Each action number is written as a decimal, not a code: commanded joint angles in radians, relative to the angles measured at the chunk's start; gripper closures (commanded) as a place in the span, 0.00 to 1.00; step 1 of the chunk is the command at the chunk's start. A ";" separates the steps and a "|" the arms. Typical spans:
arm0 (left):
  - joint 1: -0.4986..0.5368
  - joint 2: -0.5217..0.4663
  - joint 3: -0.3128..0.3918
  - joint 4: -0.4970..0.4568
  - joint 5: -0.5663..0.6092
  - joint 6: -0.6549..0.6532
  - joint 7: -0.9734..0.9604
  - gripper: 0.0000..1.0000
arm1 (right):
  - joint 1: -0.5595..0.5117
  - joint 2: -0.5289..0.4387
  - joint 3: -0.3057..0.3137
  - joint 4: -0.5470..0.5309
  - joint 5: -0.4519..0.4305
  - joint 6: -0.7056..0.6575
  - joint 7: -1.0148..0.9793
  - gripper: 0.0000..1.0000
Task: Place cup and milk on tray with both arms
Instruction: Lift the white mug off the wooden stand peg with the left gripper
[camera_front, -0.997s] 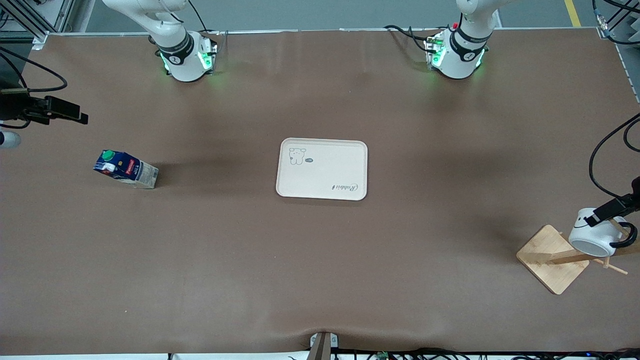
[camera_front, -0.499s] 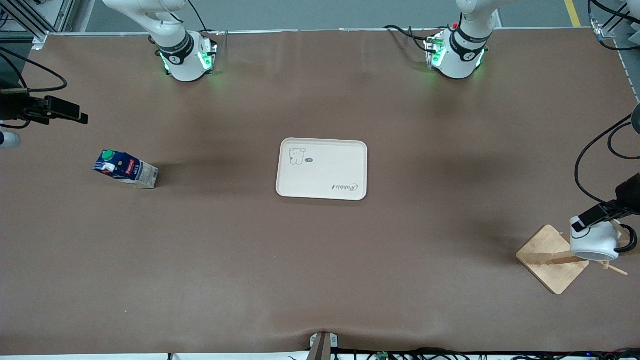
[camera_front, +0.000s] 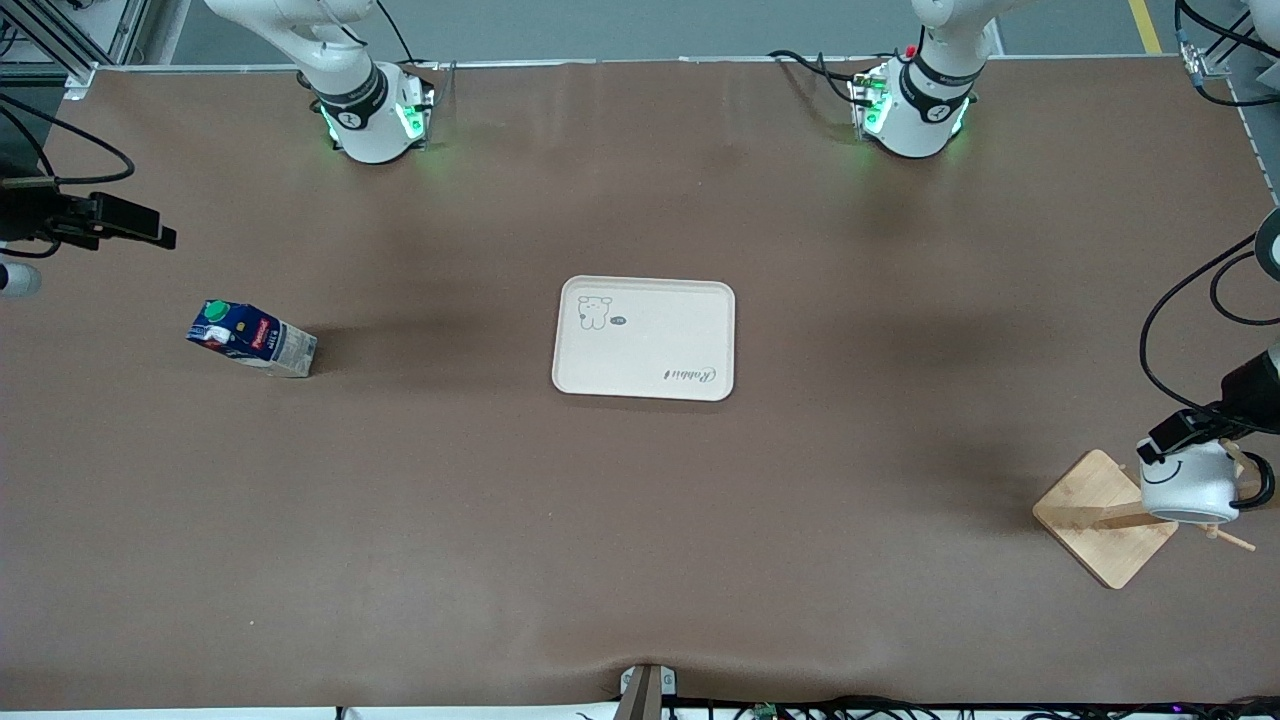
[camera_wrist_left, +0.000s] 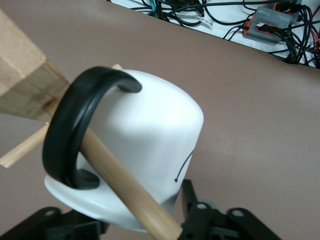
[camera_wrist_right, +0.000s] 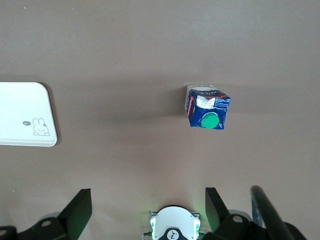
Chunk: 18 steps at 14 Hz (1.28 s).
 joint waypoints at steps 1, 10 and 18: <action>0.002 -0.003 -0.001 -0.005 -0.007 0.003 0.030 0.62 | 0.000 0.008 0.003 0.006 0.001 0.003 0.011 0.00; -0.015 -0.008 -0.002 -0.001 -0.005 -0.003 0.082 1.00 | -0.001 0.013 0.003 0.006 0.001 0.003 0.011 0.00; -0.016 -0.044 -0.013 0.002 -0.005 -0.114 0.064 1.00 | -0.006 0.014 0.002 0.006 0.001 0.001 0.011 0.00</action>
